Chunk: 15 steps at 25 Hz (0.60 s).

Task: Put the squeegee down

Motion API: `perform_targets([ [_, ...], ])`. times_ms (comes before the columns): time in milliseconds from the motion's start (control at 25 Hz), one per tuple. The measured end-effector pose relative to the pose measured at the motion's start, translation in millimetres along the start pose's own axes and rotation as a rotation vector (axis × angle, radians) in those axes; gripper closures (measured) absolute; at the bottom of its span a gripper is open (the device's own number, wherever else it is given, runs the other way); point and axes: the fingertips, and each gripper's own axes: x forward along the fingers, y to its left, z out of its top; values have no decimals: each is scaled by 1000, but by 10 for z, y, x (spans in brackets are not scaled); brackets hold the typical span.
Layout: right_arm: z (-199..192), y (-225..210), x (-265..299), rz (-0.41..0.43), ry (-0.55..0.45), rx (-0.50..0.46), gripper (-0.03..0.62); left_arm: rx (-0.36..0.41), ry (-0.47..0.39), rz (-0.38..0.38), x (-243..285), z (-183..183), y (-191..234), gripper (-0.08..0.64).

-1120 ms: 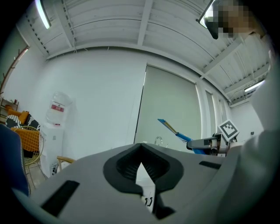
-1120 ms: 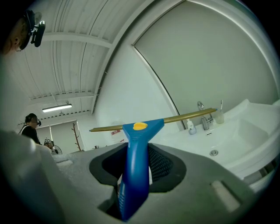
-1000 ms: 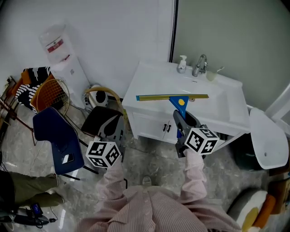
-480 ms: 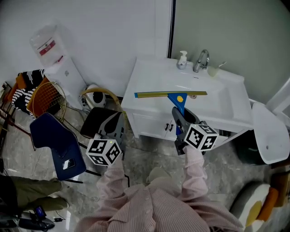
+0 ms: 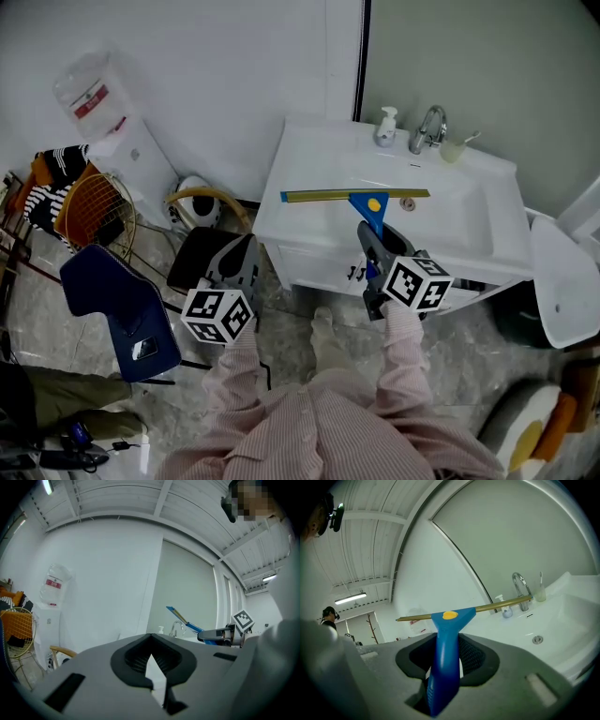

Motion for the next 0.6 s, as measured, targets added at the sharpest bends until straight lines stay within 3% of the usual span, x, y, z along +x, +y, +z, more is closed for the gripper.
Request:
perform_targets([
  [600,398,-454,1335,45,45,15,460,-34,14,22,1170,178,671,558],
])
